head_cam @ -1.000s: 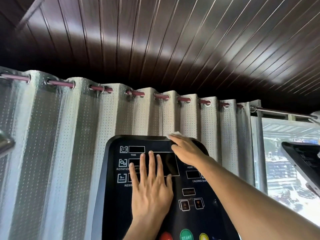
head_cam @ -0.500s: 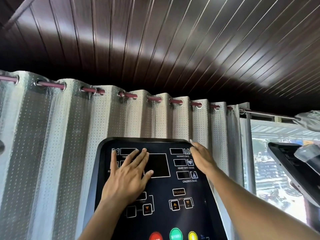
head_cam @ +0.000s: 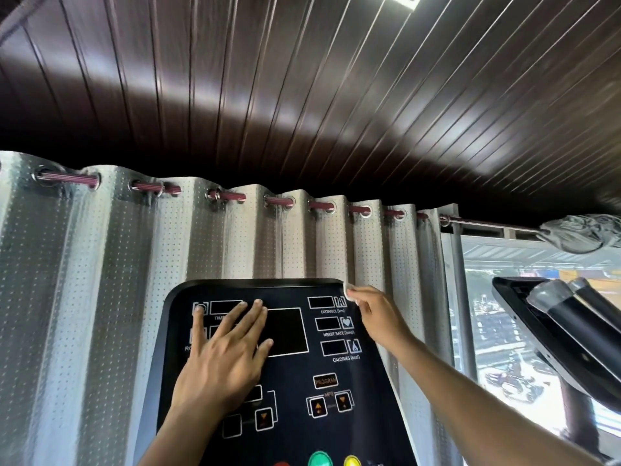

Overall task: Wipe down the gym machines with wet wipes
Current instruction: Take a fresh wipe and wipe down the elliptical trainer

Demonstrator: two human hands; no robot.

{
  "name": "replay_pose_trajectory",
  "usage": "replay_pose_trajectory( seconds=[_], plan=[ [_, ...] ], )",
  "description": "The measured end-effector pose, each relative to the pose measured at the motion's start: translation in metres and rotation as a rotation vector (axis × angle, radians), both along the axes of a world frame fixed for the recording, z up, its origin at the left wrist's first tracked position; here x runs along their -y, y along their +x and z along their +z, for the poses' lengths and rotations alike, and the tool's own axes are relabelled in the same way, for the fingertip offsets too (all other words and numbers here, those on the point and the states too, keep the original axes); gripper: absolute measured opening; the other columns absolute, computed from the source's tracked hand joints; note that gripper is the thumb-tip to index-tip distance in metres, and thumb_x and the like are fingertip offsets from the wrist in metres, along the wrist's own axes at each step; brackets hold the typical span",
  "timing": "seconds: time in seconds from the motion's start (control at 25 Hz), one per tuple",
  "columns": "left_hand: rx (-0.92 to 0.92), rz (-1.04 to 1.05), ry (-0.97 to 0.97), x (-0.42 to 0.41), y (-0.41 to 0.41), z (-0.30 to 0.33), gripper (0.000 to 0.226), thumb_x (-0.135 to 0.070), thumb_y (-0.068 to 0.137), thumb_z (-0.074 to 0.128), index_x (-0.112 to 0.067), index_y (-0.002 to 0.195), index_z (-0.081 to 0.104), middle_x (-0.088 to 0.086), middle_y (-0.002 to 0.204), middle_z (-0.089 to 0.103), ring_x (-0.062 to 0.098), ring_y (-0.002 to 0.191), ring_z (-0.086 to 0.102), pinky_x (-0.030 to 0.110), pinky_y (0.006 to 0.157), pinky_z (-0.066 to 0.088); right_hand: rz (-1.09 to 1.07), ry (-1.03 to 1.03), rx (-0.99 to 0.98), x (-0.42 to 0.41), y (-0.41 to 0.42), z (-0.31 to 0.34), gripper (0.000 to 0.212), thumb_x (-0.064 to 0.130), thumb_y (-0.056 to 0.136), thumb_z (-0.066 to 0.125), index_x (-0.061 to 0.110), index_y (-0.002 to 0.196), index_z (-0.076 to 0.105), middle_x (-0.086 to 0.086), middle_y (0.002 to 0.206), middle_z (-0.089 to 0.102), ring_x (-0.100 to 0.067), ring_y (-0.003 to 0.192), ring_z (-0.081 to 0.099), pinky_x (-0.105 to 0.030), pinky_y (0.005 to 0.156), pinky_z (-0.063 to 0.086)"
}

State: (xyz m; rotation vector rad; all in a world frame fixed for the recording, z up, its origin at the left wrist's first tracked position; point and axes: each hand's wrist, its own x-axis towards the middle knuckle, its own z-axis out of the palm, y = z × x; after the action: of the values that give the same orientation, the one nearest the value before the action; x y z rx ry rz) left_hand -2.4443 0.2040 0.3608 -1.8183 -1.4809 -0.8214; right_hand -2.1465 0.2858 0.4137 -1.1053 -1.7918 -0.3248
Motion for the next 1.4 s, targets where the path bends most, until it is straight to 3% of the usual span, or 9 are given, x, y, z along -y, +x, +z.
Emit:
replay_pose_trajectory(
  seconds=[0.24,0.48,0.6,0.8,0.92,1.0,1.12,1.28,1.4],
  plan=[
    [-0.007,0.015,-0.029,0.006,0.004,0.000,0.075,-0.066,0.095,-0.004,-0.038,0.164,0.003,-0.025,0.168,-0.009,-0.001,0.155,-0.011,0.062,0.123,-0.013,-0.007,0.107,-0.004,0.052,0.018,-0.114,0.043,0.001,0.092,0.070,0.015,0.132,0.068,0.010,0.134,0.065,-0.006,0.117,0.059,-0.007,0.108,0.034],
    [0.006,0.029,-0.035,0.005,0.005,-0.001,0.079,-0.070,0.093,-0.006,-0.037,0.164,0.002,-0.024,0.168,-0.010,0.000,0.155,-0.014,0.060,0.124,-0.012,-0.011,0.086,-0.271,0.044,0.010,-0.093,0.009,0.009,0.084,0.082,0.010,0.091,0.076,0.003,0.096,0.068,-0.007,0.085,0.065,-0.020,0.081,0.056],
    [0.005,0.036,-0.032,0.001,0.005,-0.002,0.078,-0.070,0.093,-0.005,-0.037,0.164,0.001,-0.024,0.168,-0.012,-0.001,0.154,-0.015,0.059,0.124,-0.010,0.019,-0.038,-0.313,0.011,-0.001,-0.036,0.006,0.007,0.094,0.071,0.003,0.099,0.073,-0.007,0.107,0.071,-0.022,0.099,0.069,-0.034,0.089,0.058],
    [0.004,0.024,-0.014,-0.001,0.004,-0.002,0.077,-0.068,0.095,0.000,-0.035,0.164,0.010,-0.024,0.168,-0.001,-0.001,0.156,-0.006,0.059,0.125,-0.008,0.055,-0.208,-0.271,-0.002,-0.006,0.002,0.032,0.022,0.108,0.052,0.013,0.135,0.065,-0.003,0.132,0.068,-0.016,0.121,0.062,-0.027,0.100,0.046],
    [0.001,0.030,-0.011,0.001,0.007,-0.001,0.077,-0.068,0.096,0.001,-0.034,0.164,0.012,-0.024,0.169,0.001,0.000,0.156,-0.005,0.059,0.125,-0.008,0.102,-0.199,-0.323,0.023,0.006,-0.042,0.024,0.036,0.107,0.052,0.027,0.096,0.071,0.018,0.072,0.066,0.008,0.067,0.057,-0.026,0.066,0.046],
    [-0.012,0.033,-0.003,0.002,0.008,-0.001,0.078,-0.069,0.096,0.002,-0.033,0.164,0.014,-0.023,0.169,0.002,0.000,0.156,-0.003,0.059,0.125,-0.009,0.081,-0.174,-0.364,0.049,0.009,-0.084,0.018,0.032,0.106,0.054,0.030,0.107,0.072,0.015,0.058,0.055,0.002,0.050,0.048,-0.018,0.052,0.035],
    [-0.021,0.041,0.003,0.000,0.006,-0.002,0.078,-0.070,0.098,0.004,-0.032,0.164,0.018,-0.021,0.169,0.008,0.002,0.157,0.002,0.060,0.124,-0.007,0.043,-0.163,-0.410,0.083,0.015,-0.144,0.041,0.019,0.103,0.060,0.026,0.143,0.057,0.009,0.098,0.074,-0.006,0.071,0.066,-0.014,0.059,0.050],
    [-0.041,0.078,-0.007,-0.002,0.006,-0.003,0.077,-0.069,0.098,0.002,-0.032,0.164,0.020,-0.020,0.170,0.008,0.004,0.157,0.003,0.060,0.124,-0.006,0.047,-0.225,-0.430,0.101,0.012,-0.167,0.053,0.019,0.105,0.055,0.024,0.156,0.040,0.004,0.139,0.063,-0.020,0.107,0.070,-0.020,0.090,0.054],
    [-0.037,0.076,-0.011,-0.002,0.007,-0.003,0.077,-0.066,0.097,-0.002,-0.033,0.165,0.013,-0.021,0.170,0.002,0.003,0.157,-0.002,0.060,0.124,-0.008,0.023,-0.286,-0.133,0.082,-0.004,-0.136,0.072,0.044,0.110,0.032,0.018,0.163,-0.009,0.001,0.170,-0.004,-0.006,0.154,0.007,-0.010,0.118,0.004]
  ],
)
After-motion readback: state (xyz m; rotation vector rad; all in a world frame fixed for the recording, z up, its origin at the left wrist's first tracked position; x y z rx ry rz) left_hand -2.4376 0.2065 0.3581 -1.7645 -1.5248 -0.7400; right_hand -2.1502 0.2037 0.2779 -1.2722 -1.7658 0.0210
